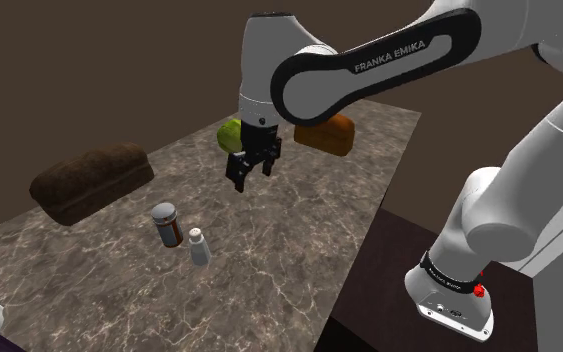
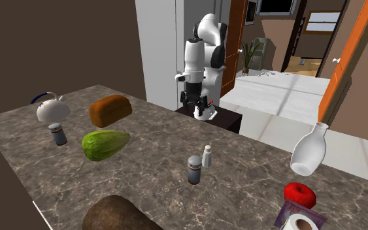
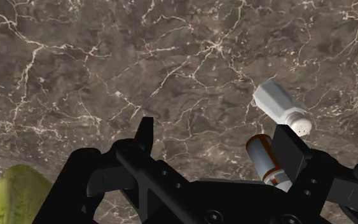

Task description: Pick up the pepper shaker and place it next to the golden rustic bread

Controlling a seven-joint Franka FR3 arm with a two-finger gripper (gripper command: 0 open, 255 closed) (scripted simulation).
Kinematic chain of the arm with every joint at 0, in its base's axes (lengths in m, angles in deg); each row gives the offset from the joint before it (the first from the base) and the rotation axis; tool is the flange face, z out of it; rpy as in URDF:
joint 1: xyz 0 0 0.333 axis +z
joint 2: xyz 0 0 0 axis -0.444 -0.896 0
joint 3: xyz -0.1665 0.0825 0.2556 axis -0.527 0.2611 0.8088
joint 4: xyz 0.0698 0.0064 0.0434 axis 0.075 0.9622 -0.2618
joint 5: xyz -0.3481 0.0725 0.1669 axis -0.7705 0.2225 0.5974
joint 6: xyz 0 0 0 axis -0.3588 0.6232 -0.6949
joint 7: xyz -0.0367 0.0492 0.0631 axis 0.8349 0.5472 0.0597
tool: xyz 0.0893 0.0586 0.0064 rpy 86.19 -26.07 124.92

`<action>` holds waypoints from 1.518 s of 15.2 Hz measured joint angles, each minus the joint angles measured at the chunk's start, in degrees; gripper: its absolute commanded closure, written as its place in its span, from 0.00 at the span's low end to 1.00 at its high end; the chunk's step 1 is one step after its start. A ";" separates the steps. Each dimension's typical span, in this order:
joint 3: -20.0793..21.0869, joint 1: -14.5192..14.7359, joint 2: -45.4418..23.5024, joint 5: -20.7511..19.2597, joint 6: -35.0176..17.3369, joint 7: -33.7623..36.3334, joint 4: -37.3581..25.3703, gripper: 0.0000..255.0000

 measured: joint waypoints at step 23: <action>3.59 7.39 -31.24 -13.60 -9.07 14.76 -19.30 0.00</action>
